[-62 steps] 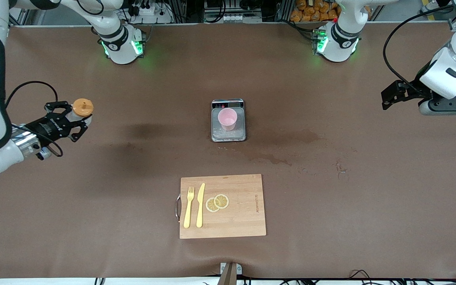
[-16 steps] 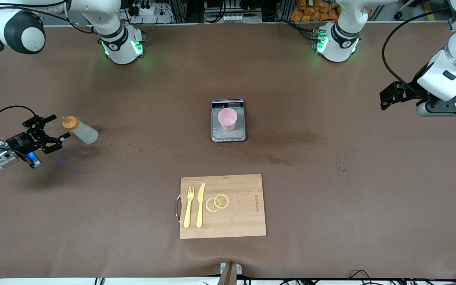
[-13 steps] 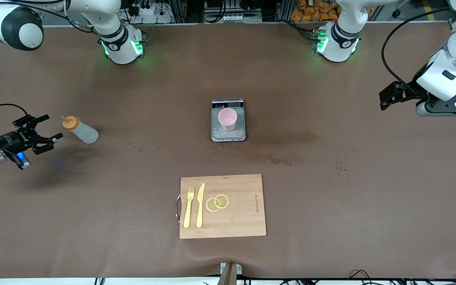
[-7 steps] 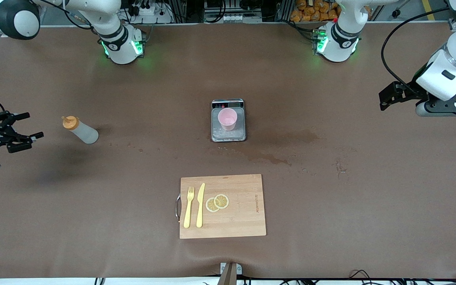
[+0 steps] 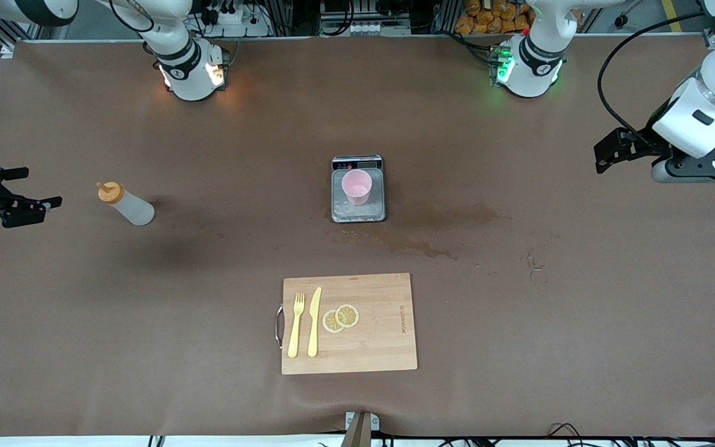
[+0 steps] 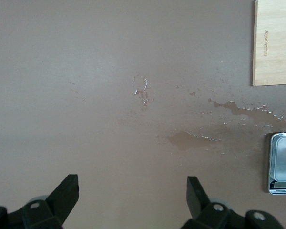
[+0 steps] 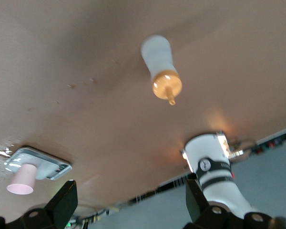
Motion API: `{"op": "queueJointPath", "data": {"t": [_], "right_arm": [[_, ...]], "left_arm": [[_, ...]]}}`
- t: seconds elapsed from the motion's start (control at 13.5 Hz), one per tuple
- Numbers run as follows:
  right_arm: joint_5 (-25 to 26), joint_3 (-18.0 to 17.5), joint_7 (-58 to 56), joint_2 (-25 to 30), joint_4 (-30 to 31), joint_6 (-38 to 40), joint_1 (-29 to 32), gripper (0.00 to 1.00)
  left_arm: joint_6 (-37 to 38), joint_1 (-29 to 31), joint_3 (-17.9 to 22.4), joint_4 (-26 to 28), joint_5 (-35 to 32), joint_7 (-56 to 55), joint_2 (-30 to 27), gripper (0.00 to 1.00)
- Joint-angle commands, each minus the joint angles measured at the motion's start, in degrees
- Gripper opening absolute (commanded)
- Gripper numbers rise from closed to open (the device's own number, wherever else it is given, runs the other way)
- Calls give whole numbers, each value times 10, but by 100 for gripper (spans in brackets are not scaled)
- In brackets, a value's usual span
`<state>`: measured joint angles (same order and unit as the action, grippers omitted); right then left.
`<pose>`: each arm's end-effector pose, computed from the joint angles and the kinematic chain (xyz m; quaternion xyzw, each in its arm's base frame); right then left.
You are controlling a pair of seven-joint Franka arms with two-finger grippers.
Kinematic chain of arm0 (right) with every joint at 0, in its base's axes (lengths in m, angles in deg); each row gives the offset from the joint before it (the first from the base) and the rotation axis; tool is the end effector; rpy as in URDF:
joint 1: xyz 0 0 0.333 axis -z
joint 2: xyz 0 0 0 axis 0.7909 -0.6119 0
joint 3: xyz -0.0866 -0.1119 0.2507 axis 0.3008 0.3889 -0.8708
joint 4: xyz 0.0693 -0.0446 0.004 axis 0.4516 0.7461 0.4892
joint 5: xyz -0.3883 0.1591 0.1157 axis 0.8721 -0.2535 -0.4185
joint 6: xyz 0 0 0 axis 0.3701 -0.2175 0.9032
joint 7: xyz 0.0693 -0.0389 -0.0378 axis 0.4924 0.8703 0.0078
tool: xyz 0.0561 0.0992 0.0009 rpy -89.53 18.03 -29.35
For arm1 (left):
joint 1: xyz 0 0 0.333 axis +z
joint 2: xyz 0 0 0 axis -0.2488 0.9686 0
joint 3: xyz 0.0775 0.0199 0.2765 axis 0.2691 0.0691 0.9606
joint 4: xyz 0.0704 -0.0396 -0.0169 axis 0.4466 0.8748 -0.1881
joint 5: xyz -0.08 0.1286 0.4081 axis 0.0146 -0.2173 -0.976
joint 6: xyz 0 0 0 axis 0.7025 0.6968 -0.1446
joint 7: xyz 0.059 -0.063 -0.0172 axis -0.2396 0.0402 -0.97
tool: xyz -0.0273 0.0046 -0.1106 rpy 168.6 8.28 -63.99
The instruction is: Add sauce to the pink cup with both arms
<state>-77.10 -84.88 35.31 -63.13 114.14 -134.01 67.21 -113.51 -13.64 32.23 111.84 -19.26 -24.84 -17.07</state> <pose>0.6521 -0.1340 0.4721 -0.8984 0.3097 0.3005 0.0814 0.5888 -0.0980 0.5723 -0.9998 0.0167 -0.0033 0.0111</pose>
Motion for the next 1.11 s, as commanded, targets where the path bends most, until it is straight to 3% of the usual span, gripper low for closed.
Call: {"op": "queueJointPath", "data": {"t": [0.0,0.3,0.59,1.04], "right_arm": [[11,-19,-99,19,13,-59,15,100],[64,-21,-154,80,59,-150,-8,100],[110,-21,-189,182,209,-275,-30,100],[111,-20,-247,279,341,-401,-30,100]], "left_arm": [[-5,1,-1,1,11,4,-3,100],[-8,1,0,2,11,4,-2,100],[-9,2,-1,3,11,4,-2,100],[-9,2,0,4,11,4,-1,100]]}}
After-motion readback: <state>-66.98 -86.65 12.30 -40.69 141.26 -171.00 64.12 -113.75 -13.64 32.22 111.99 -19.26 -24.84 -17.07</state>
